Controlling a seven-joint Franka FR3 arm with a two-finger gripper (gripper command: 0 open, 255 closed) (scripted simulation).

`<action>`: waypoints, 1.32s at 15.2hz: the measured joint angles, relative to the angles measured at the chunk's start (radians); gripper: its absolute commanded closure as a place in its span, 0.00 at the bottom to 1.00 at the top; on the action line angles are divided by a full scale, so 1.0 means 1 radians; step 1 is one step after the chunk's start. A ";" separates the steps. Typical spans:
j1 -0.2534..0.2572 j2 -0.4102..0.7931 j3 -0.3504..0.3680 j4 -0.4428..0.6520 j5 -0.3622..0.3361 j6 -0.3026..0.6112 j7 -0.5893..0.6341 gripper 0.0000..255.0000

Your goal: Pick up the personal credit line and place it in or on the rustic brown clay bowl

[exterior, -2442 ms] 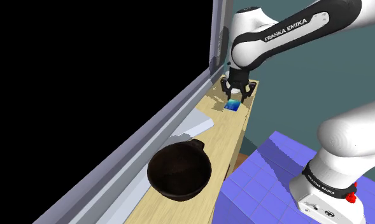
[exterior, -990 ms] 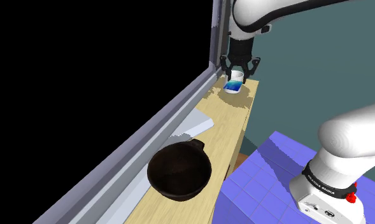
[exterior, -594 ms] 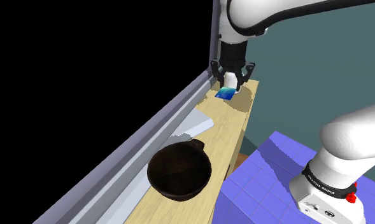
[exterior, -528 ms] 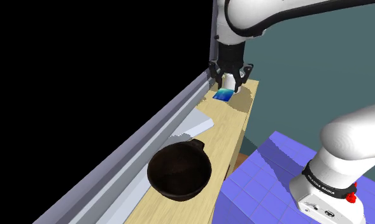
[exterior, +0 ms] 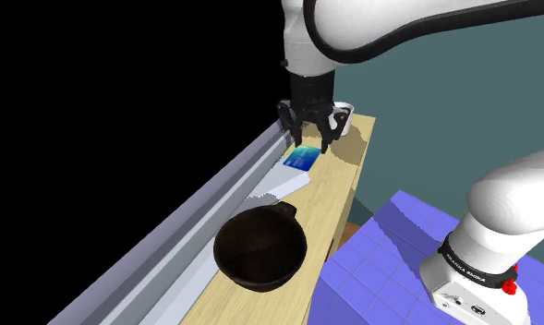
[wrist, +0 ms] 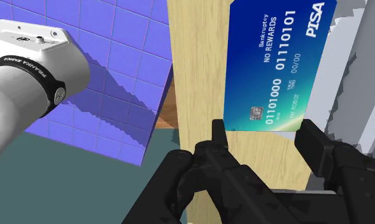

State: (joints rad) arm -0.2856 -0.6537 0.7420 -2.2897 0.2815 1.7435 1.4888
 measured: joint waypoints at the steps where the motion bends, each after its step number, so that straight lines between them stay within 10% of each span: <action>1: 0.004 0.003 0.020 0.011 0.008 -0.004 0.023 1.00; 20: -0.055 0.132 0.345 0.213 -0.009 -0.105 0.309 1.00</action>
State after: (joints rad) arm -0.3406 -0.5219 1.0871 -2.0770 0.2722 1.6388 1.7975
